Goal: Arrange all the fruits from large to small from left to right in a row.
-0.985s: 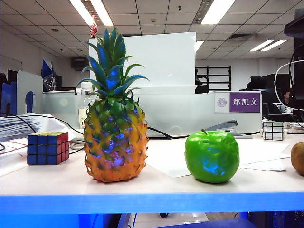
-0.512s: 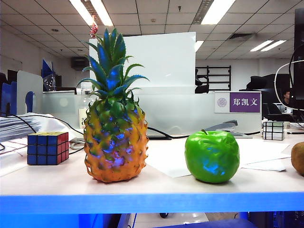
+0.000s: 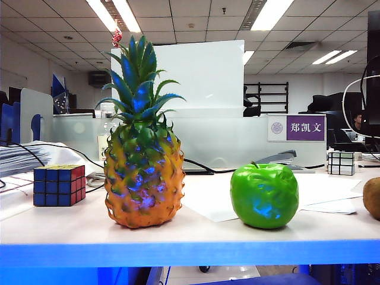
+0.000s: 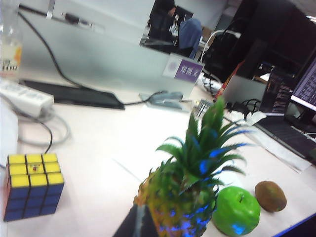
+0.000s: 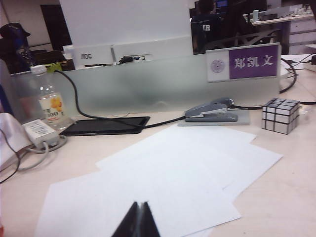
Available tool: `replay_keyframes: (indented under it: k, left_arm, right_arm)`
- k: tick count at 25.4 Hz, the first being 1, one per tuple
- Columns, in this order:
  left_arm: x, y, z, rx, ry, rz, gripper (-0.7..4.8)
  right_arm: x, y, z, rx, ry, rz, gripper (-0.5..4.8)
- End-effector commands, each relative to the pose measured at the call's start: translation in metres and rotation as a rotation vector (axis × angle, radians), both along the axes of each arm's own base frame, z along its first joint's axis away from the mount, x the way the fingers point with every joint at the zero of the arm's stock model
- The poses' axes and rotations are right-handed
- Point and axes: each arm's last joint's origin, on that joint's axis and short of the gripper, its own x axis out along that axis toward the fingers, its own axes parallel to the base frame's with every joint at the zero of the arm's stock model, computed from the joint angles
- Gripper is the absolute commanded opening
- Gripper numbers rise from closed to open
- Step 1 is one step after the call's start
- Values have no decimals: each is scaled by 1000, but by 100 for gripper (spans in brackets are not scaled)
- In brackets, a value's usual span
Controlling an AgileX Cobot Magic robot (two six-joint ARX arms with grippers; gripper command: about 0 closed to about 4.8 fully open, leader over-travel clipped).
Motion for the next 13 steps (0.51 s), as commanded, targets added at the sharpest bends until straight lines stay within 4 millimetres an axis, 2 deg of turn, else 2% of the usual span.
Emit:
replay_keyframes:
  k: [1,13]
  left_arm:
    - [2,0,-5,2,6,-5,-4]
    - [6,0,-23,0,69,-11,-4]
  right_arm:
    - [0,-1,0,1,-12,-8,-5]
    - [5,0,-33,-42,167,-10,-5]
